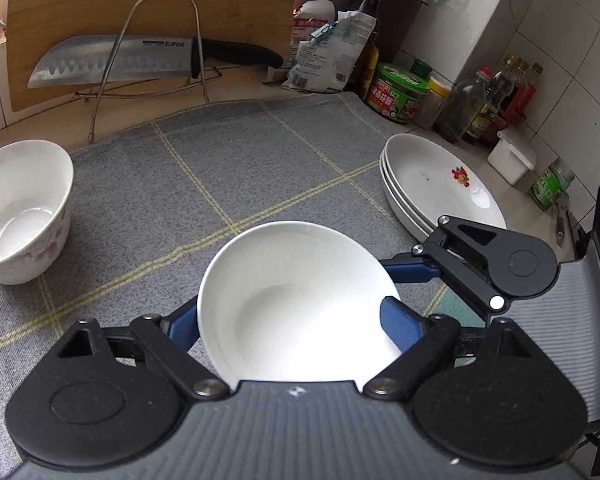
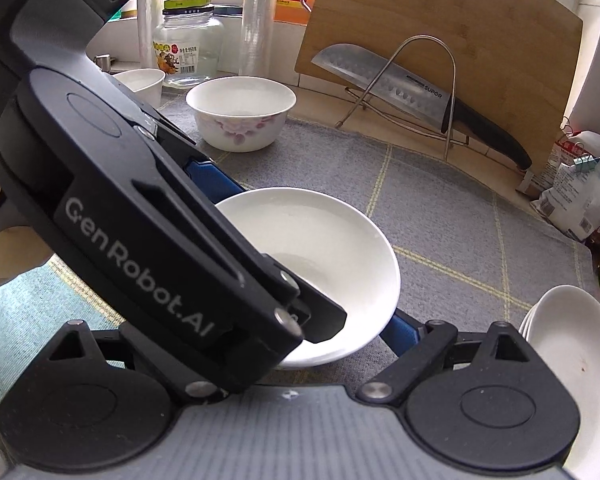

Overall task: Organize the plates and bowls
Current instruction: 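Carry the white bowl with the left tool toward another white bowl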

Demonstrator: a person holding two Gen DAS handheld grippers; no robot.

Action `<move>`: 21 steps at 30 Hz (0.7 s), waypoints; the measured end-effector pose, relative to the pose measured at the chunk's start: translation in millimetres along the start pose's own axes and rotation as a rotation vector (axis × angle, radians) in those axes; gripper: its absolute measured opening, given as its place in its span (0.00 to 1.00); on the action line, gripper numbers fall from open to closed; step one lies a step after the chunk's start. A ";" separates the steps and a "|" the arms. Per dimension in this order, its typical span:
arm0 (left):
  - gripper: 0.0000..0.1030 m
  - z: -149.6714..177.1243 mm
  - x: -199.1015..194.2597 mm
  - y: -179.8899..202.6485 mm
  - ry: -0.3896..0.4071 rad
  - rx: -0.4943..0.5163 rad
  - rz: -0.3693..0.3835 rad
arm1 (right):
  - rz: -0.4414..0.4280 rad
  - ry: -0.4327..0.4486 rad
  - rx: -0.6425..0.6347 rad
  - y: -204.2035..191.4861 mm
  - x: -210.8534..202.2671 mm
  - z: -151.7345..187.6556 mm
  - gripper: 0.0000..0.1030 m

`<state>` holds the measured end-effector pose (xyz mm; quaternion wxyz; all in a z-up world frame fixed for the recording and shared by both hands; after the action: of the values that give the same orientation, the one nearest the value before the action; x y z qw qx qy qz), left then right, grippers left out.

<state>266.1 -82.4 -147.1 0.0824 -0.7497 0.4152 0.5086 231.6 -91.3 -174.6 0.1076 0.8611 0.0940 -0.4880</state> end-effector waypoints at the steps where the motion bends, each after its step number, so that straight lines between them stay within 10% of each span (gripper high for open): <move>1: 0.88 -0.2 0.1 -0.2 0.001 0.000 0.000 | -0.002 0.002 0.002 0.2 0.1 0.0 0.94; 21: 0.88 -1.4 0.2 1.5 0.001 0.015 -0.016 | -0.008 0.007 0.028 1.5 1.8 1.7 0.94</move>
<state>266.0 -84.2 -146.1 0.0917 -0.7525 0.4131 0.5047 231.4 -93.1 -176.8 0.0932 0.8639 0.0907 -0.4866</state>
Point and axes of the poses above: each gripper's, at about its wrist camera, not at the fingertips, and x roughly the way its jaws point, y to its right, z to its underside, the point moved 8 cm from there along x, roughly the way its jaws point, and after that the axes turned 9 degrees about -y, right-handed, at the moved point
